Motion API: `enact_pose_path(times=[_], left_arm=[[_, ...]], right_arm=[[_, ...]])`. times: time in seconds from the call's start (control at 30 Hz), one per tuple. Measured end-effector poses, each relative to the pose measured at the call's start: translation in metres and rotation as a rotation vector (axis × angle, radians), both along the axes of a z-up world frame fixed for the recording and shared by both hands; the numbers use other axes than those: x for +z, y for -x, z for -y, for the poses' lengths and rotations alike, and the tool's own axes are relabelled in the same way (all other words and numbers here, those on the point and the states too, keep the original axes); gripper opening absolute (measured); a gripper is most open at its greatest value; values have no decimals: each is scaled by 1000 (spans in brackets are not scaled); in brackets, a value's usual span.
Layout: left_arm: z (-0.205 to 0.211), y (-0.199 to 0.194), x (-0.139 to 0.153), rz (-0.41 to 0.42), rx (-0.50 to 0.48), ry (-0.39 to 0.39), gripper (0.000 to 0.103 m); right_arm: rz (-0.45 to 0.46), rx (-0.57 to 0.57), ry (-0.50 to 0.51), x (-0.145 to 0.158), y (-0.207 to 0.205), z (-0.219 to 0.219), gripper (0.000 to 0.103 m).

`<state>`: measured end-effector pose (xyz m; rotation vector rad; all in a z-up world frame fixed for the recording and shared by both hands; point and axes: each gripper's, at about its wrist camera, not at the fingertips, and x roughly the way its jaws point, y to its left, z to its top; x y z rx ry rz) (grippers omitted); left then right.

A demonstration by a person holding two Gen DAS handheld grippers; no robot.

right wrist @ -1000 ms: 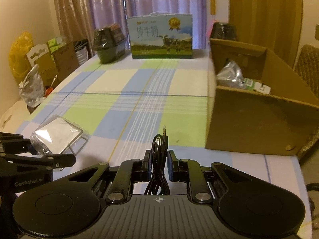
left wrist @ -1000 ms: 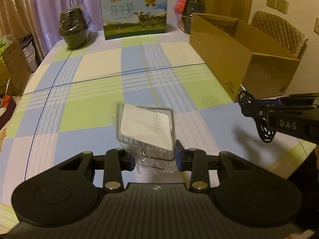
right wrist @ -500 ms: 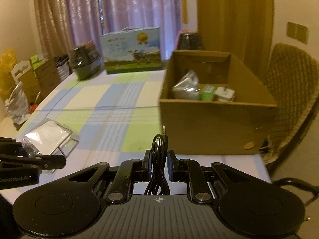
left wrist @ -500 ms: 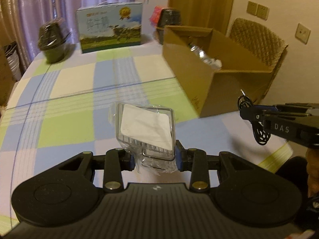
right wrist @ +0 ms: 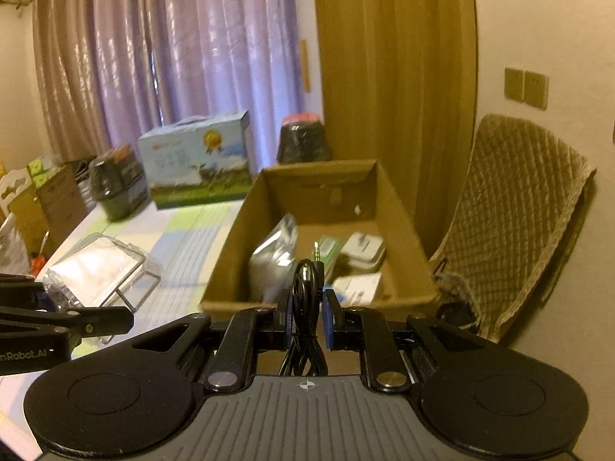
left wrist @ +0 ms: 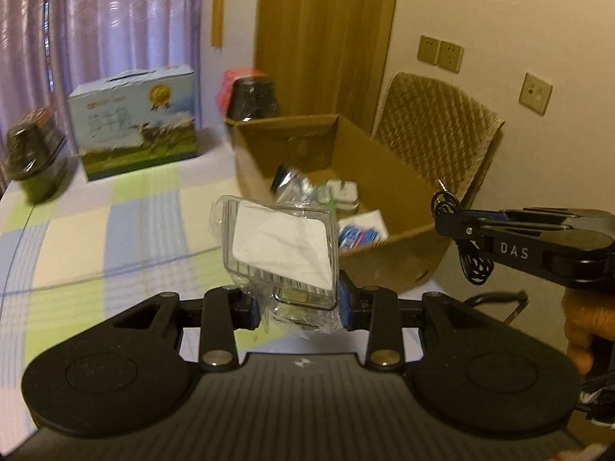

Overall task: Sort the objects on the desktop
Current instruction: 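Lift the wrapped packet and black cable and carry both toward the cardboard box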

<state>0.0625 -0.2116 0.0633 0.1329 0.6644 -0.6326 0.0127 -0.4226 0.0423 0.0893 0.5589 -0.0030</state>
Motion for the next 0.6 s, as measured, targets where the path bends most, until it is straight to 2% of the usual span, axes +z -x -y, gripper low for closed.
enact_pose_path(times=[0.33,0.6], left_arm=[[49,-36,7,-12,-36,22,31],[69,-55,5,-28,-53,27,31]], right_arm=[[33,-11,13,13,-32,23,12],[38,-15,12,15,-57,34,12]])
